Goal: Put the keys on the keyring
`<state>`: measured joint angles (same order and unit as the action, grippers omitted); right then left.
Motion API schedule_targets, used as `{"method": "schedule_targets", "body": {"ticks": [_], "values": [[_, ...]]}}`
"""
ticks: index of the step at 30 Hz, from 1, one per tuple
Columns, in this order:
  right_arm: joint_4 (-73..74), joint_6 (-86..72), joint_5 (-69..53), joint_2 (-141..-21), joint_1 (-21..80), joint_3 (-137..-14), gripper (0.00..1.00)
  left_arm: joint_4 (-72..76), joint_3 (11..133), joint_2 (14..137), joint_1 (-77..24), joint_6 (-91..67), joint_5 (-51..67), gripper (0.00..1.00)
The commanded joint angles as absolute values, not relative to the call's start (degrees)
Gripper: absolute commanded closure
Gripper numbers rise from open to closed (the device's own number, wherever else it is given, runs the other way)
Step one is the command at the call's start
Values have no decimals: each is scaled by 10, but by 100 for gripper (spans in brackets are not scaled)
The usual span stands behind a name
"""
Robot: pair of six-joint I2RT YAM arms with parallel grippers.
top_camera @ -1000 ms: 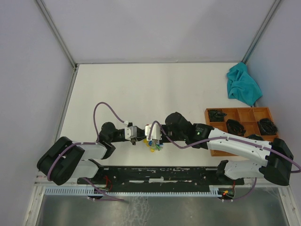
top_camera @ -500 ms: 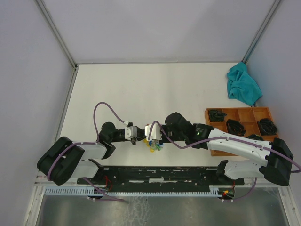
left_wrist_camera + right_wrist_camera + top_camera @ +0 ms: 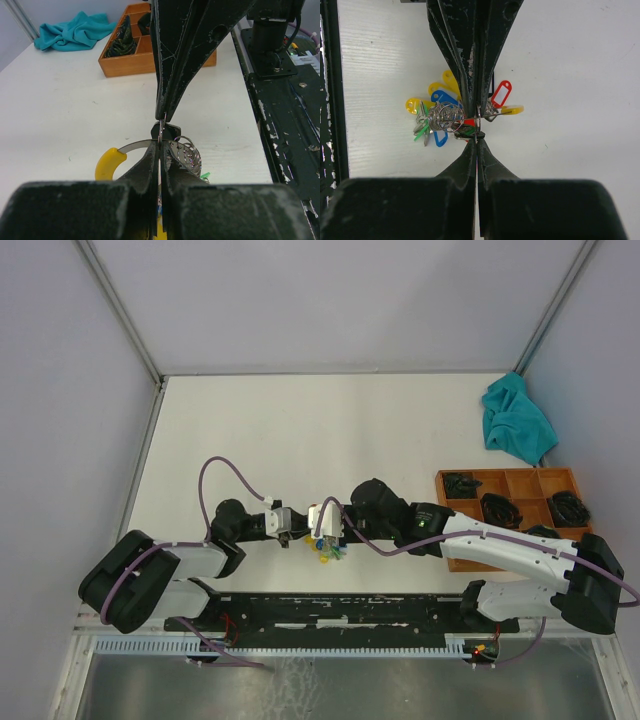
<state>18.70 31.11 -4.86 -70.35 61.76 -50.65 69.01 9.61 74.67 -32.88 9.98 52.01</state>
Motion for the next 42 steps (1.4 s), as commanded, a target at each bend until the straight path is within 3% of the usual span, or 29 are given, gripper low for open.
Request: {"method": "schedule_targets", "body": {"ticks": [1, 42], "values": [[171, 302, -37, -689, 620, -524, 99, 708, 112, 736, -332, 91, 516, 97], [151, 297, -71, -696, 620, -530, 99, 707, 121, 751, -335, 87, 537, 97]]}}
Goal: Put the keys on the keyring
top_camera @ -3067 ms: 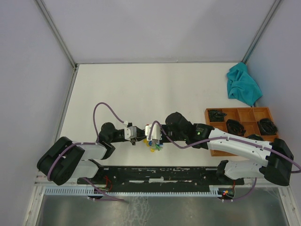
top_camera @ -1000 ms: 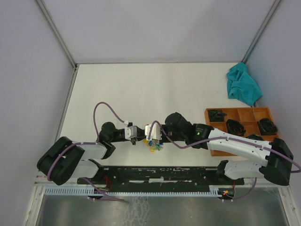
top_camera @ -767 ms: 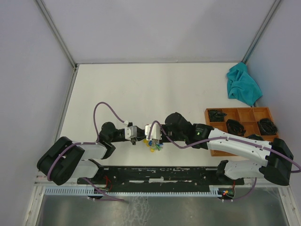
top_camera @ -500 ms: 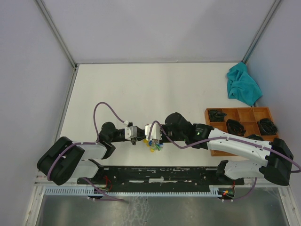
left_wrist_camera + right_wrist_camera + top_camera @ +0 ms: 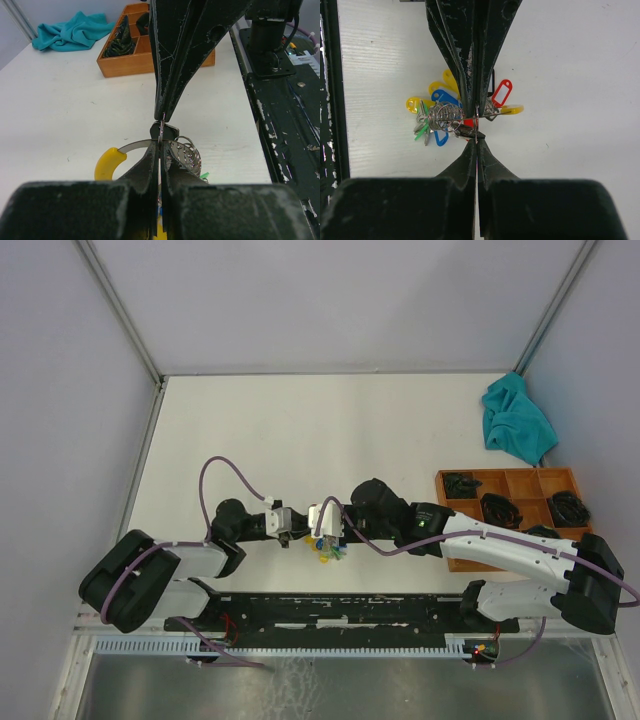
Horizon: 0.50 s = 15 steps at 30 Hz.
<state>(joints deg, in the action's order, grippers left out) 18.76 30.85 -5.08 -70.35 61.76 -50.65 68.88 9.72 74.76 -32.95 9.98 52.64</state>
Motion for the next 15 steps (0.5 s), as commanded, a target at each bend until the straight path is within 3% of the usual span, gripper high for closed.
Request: {"method": "schedule_targets", "body": {"ticks": [1, 15], "values": [[149, 296, -72, -696, 620, -530, 99, 707, 122, 752, -336, 87, 539, 97], [118, 285, -95, -700, 620, -528, 99, 701, 126, 753, -341, 84, 540, 97]]}}
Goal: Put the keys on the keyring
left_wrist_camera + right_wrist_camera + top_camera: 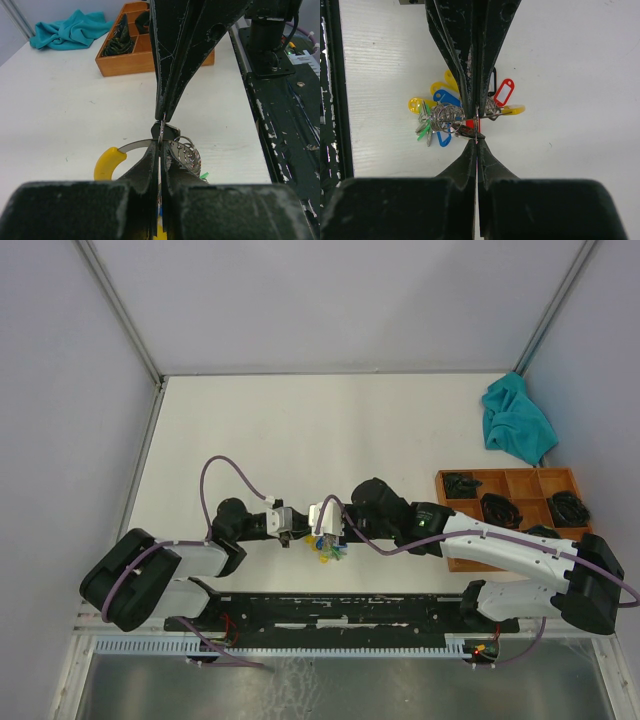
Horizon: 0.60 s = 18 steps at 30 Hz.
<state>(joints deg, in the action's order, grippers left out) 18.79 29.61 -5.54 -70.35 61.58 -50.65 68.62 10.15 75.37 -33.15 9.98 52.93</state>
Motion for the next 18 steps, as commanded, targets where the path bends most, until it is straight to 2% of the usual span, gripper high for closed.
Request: {"method": "schedule_targets", "body": {"ticks": [1, 18], "values": [[117, 284, -96, -699, 620, -528, 99, 700, 127, 753, -341, 84, 540, 97], [95, 277, -121, -713, 620, -531, 99, 696, 125, 749, -345, 85, 526, 97]]}}
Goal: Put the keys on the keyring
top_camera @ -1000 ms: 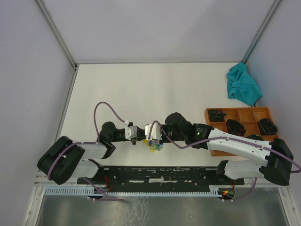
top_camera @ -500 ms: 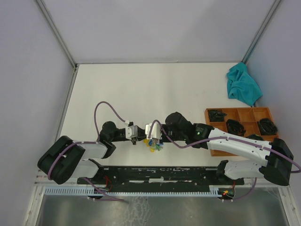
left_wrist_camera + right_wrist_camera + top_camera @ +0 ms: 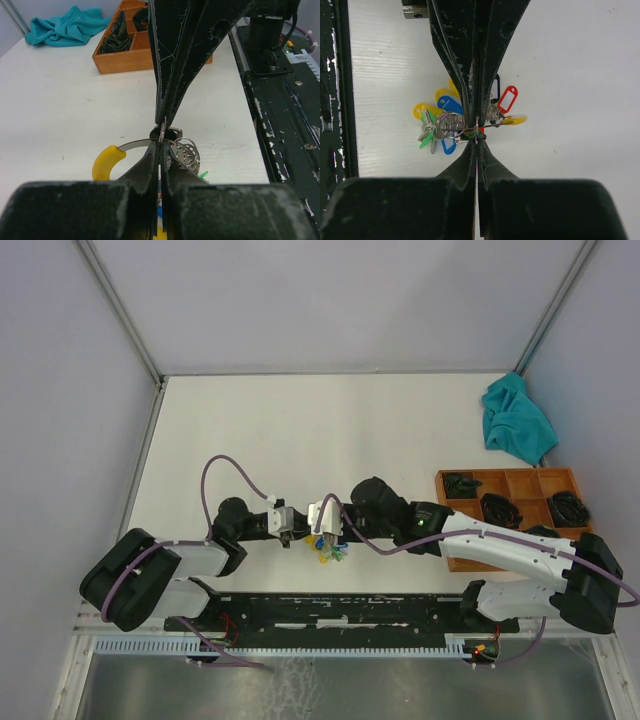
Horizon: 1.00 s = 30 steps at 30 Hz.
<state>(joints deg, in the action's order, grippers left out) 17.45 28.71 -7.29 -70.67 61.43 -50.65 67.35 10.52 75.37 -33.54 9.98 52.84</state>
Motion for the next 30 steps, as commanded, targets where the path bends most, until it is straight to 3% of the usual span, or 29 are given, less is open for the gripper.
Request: {"method": "schedule_targets", "body": {"ticks": [1, 6, 15, 17, 24, 30], "values": [[96, 277, -123, -713, 620, -532, 99, 695, 124, 747, -345, 85, 523, 97], [116, 287, -120, -706, 620, -536, 98, 691, 122, 740, -345, 89, 509, 97], [151, 302, -102, -683, 618, -527, 76, 703, 114, 737, -345, 88, 495, 97], [165, 305, -94, -673, 616, -524, 66, 703, 113, 735, -345, 89, 492, 97], [185, 280, -60, -640, 599, -499, 63, 699, 111, 733, -345, 93, 479, 97], [223, 103, 75, -645, 572, -477, 57, 687, 112, 735, -345, 94, 441, 97]]}}
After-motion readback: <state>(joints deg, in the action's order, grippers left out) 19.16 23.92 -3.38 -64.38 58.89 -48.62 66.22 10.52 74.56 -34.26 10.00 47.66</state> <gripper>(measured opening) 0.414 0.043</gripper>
